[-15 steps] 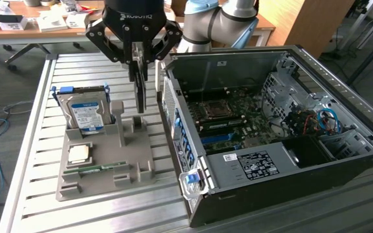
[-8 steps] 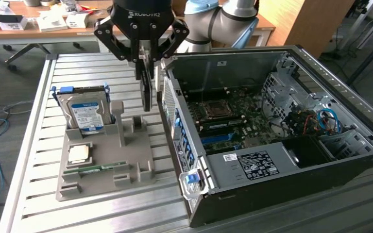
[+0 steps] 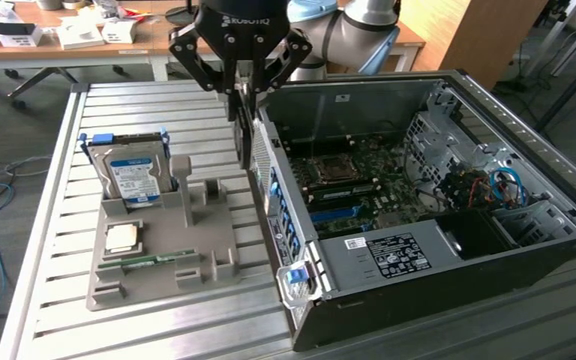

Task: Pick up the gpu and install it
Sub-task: 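Pick up the gpu and move the gpu toward the slot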

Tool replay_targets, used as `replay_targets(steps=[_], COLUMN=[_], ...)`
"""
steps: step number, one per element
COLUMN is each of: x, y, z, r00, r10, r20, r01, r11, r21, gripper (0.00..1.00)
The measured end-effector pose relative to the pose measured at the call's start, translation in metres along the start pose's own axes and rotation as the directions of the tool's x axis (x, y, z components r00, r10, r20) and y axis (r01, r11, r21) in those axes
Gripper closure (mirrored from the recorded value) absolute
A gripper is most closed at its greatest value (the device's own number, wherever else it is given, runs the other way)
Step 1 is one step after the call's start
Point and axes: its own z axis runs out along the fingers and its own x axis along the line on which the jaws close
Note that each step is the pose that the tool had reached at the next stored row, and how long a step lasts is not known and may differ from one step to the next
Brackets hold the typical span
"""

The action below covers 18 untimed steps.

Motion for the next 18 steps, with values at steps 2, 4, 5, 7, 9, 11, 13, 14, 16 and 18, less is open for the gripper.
replay_targets(steps=[2, 4, 5, 7, 9, 11, 13, 14, 16, 18], x=[-0.006, -0.013, -0.017, -0.024, -0.032, -0.040, -0.047, -0.051, -0.059, -0.066], y=[0.0002, 0.0005, 0.0006, 0.0009, 0.0011, 0.0013, 0.0016, 0.0017, 0.0019, 0.0021], z=[-0.0001, -0.0002, -0.0003, -0.0003, -0.0004, -0.0005, -0.0006, -0.0006, -0.0006, -0.0007], r00=[1.0000, 1.0000, 1.0000, 1.0000, 1.0000, 1.0000, 1.0000, 1.0000, 1.0000, 1.0000], r10=[0.000, 0.000, 0.000, 0.000, 0.000, 0.000, 0.000, 0.000, 0.000, 0.000], r20=[-0.0002, -0.0003, -0.0005, -0.0006, -0.0008, -0.0010, -0.0010, -0.0010, -0.0010, -0.0011], r01=[0.000, 0.000, 0.000, 0.000, 0.000, 0.000, 0.000, 0.000, 0.000, 0.000], r11=[1.0000, 1.0000, 1.0000, 1.0000, 1.0000, 1.0000, 1.0000, 1.0000, 1.0000, 1.0000], r21=[0.0000, 0.0000, 0.0001, 0.0000, 0.0001, 0.0000, 0.0000, -0.0001, -0.0002, -0.0003], gripper=[0.74, 0.74, 0.74, 0.74, 0.74, 0.74, 0.74, 0.74, 0.74, 0.74])
